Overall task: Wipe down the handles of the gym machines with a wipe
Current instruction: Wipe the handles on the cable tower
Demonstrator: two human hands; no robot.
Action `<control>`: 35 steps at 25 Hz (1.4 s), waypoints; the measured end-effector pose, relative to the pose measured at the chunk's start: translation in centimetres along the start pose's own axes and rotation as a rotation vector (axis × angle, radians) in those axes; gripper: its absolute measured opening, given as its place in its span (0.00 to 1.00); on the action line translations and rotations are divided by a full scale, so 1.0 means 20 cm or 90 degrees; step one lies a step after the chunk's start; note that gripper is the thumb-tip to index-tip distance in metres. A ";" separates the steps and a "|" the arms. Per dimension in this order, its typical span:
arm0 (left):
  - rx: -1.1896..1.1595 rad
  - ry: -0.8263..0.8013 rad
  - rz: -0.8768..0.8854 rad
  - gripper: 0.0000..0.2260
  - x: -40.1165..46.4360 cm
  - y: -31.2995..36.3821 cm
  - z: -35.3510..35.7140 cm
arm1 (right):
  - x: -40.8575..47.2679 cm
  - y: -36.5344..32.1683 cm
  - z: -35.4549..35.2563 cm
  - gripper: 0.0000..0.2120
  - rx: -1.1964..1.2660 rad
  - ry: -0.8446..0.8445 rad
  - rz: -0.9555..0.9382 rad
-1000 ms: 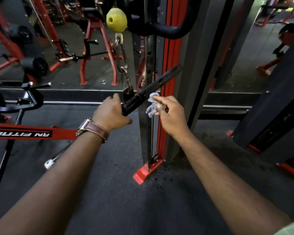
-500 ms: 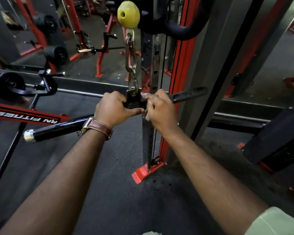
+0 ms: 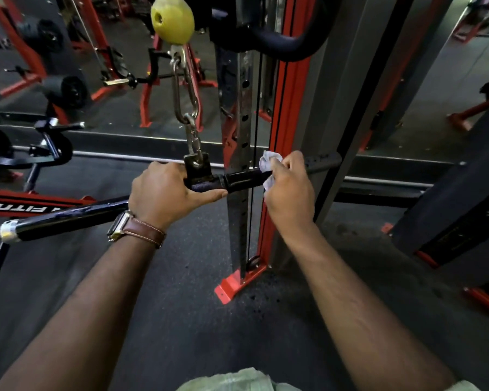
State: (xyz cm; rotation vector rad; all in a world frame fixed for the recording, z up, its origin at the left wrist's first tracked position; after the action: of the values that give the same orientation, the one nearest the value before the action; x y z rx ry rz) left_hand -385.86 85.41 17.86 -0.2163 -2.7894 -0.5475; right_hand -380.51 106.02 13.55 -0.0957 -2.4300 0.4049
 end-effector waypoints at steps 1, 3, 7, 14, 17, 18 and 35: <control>0.012 0.005 -0.001 0.30 0.01 -0.01 0.00 | -0.01 -0.05 0.01 0.11 0.013 0.024 -0.003; 0.015 0.015 0.009 0.32 0.01 -0.02 0.02 | -0.07 -0.25 0.09 0.19 0.053 0.003 -0.088; 0.031 0.020 0.030 0.35 0.03 -0.08 0.03 | -0.09 -0.12 0.07 0.23 -0.067 0.015 -0.112; 0.048 0.026 0.062 0.36 0.09 -0.10 0.06 | -0.13 -0.27 0.16 0.23 0.003 0.050 -0.119; 0.074 0.011 0.073 0.39 0.12 -0.12 0.06 | -0.10 -0.09 0.10 0.23 -0.065 0.081 -0.066; 0.080 0.007 0.082 0.39 0.12 -0.12 0.06 | -0.09 -0.01 0.05 0.22 -0.110 0.117 0.022; 0.021 -0.036 0.002 0.38 0.03 -0.04 0.04 | -0.15 -0.20 0.18 0.14 0.855 0.531 0.621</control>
State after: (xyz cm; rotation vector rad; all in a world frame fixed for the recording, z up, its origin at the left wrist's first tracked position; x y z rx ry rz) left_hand -386.87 84.98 17.01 -0.2328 -2.8492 -0.5023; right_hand -380.29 100.73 10.36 -0.6725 -0.8074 1.8407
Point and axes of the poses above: each hand's wrist, its own x-axis towards the middle knuckle, its own z-axis out of the palm, y = z × x, the point moved 2 cm from there along x, towards the middle knuckle, and after that the axes turned 11 degrees about -z, right-handed, at the moved point
